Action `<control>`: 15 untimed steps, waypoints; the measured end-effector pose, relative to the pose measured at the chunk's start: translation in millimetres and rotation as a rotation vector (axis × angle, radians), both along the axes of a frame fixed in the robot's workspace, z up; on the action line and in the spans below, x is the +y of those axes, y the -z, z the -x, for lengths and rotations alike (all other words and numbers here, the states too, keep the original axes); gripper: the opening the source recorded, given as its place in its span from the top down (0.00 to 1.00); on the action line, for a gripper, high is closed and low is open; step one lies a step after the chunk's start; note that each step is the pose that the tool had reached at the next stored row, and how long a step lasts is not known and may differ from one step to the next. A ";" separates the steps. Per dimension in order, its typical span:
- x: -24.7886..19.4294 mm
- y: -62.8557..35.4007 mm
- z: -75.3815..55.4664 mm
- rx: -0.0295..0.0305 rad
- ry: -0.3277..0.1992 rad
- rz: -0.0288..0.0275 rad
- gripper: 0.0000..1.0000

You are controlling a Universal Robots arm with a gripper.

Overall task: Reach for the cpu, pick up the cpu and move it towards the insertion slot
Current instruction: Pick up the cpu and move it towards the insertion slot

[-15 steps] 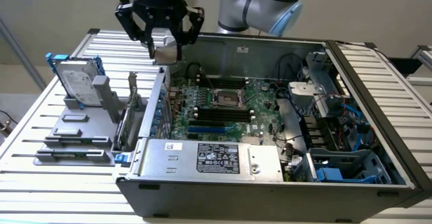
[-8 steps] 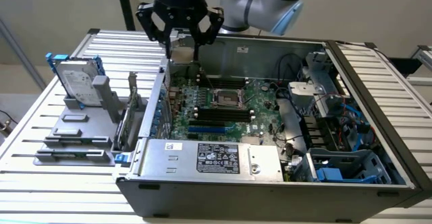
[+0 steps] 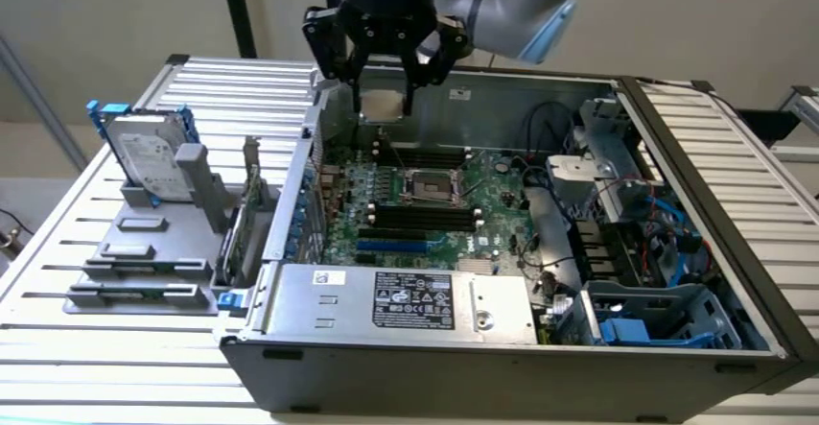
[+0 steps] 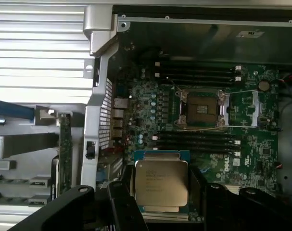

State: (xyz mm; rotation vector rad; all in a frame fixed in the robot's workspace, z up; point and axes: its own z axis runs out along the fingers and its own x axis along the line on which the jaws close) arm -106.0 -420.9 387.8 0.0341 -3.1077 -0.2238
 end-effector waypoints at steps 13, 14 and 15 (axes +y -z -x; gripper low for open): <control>33.3 1.3 -40.1 -0.0003 0.000 0.0112 0.45; 36.7 1.4 -42.3 -0.0006 0.000 0.0136 0.45; 39.8 1.6 -44.3 -0.0010 0.000 0.0159 0.45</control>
